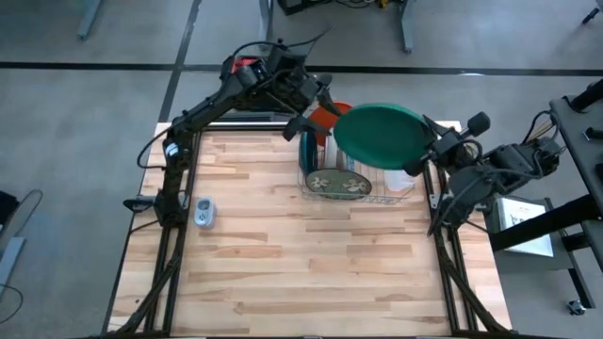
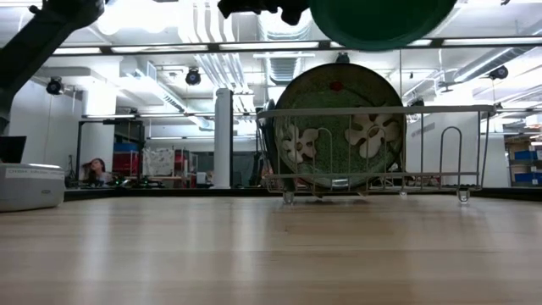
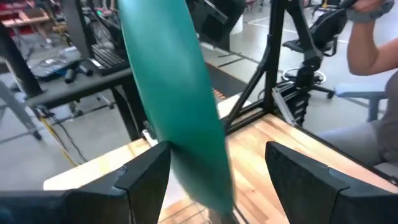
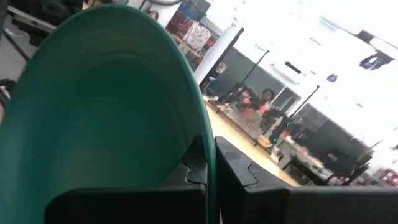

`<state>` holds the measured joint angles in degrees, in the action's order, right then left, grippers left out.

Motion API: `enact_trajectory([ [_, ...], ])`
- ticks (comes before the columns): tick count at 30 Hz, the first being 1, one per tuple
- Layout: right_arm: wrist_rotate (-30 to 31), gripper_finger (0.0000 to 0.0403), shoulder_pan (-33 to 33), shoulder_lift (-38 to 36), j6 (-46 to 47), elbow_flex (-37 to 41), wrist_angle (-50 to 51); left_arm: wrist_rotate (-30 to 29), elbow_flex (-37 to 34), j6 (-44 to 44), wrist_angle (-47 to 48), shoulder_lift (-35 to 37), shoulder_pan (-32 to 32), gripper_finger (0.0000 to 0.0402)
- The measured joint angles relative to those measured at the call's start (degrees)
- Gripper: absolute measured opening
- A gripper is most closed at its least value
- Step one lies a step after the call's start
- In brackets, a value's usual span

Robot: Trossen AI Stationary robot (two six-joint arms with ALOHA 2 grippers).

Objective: Sort dishes
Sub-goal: Put the green plate in the dish rack

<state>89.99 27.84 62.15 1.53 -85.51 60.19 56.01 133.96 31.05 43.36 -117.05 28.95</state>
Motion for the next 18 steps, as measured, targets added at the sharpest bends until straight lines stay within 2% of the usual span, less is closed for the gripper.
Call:
enact_trajectory([
  [7, 0.4, 0.0000, -0.6, 0.2, -2.0, -2.3, -1.1, -1.1, 0.8, -1.5, -2.6, -0.1, 0.5, 0.0252],
  [18, -0.2, 0.0000, -4.4, 2.3, -1.4, -8.4, -3.8, -3.2, 1.0, -5.0, -12.4, -1.5, 0.5, 0.0252],
])
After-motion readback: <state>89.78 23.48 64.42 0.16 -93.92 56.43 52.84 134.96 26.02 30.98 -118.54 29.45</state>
